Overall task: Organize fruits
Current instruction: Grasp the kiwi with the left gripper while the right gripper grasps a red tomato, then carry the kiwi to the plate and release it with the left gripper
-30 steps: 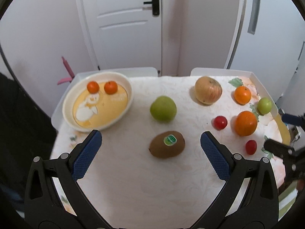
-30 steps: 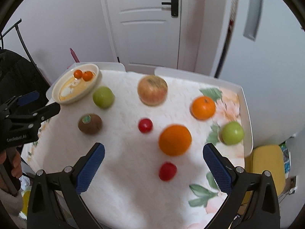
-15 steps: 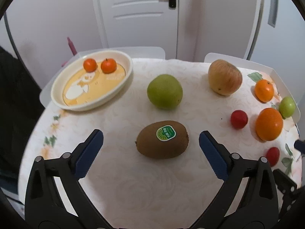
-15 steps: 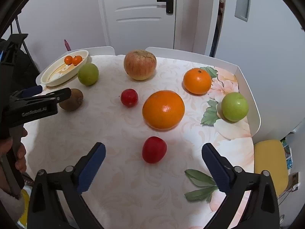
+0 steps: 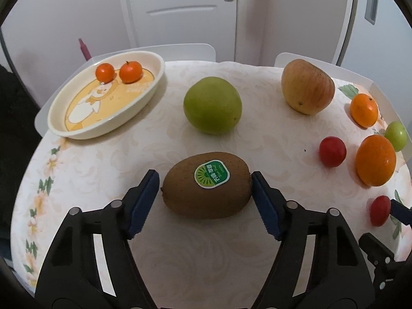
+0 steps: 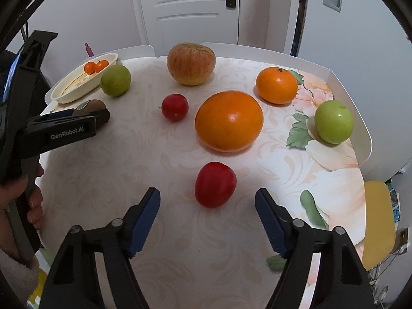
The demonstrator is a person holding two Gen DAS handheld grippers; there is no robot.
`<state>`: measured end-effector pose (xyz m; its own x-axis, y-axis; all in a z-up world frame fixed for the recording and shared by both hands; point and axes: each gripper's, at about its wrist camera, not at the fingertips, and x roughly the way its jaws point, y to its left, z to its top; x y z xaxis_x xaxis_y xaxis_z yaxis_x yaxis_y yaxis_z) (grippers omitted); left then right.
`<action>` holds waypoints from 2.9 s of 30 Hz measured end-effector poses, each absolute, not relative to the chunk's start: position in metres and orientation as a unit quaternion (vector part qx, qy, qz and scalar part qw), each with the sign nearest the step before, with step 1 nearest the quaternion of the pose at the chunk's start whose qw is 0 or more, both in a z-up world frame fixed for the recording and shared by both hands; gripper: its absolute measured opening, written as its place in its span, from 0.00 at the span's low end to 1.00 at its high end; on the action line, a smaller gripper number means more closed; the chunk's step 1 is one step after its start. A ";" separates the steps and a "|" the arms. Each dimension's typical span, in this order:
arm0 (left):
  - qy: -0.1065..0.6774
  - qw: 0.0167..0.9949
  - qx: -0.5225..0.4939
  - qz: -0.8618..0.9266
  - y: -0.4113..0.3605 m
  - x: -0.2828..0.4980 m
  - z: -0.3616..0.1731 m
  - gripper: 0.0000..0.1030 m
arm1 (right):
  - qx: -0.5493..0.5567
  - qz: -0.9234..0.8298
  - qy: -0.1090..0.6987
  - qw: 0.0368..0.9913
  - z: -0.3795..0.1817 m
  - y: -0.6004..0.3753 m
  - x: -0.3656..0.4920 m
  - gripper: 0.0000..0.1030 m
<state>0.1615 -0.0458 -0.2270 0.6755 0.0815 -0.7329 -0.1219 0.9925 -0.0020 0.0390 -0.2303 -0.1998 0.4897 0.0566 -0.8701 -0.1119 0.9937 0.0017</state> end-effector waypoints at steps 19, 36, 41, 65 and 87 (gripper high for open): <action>0.406 0.913 0.003 0.028 -0.047 0.155 -0.226 0.68 | -0.042 0.043 0.496 0.866 -0.199 -0.228 0.044 0.46; 0.416 0.909 0.023 -0.010 -0.045 0.146 -0.219 0.67 | -0.032 0.040 0.485 0.873 -0.189 -0.222 0.043 0.27; 0.410 0.912 0.024 -0.019 -0.038 0.146 -0.207 0.67 | -0.030 0.043 0.478 0.877 -0.175 -0.214 0.044 0.27; 0.366 0.930 -0.014 0.040 0.095 0.178 -0.131 0.67 | -0.032 0.115 0.444 0.888 -0.106 -0.113 0.130 0.27; 0.392 0.919 0.053 0.008 0.177 0.272 -0.190 0.67 | -0.018 0.145 0.477 0.867 -0.158 -0.007 0.235 0.27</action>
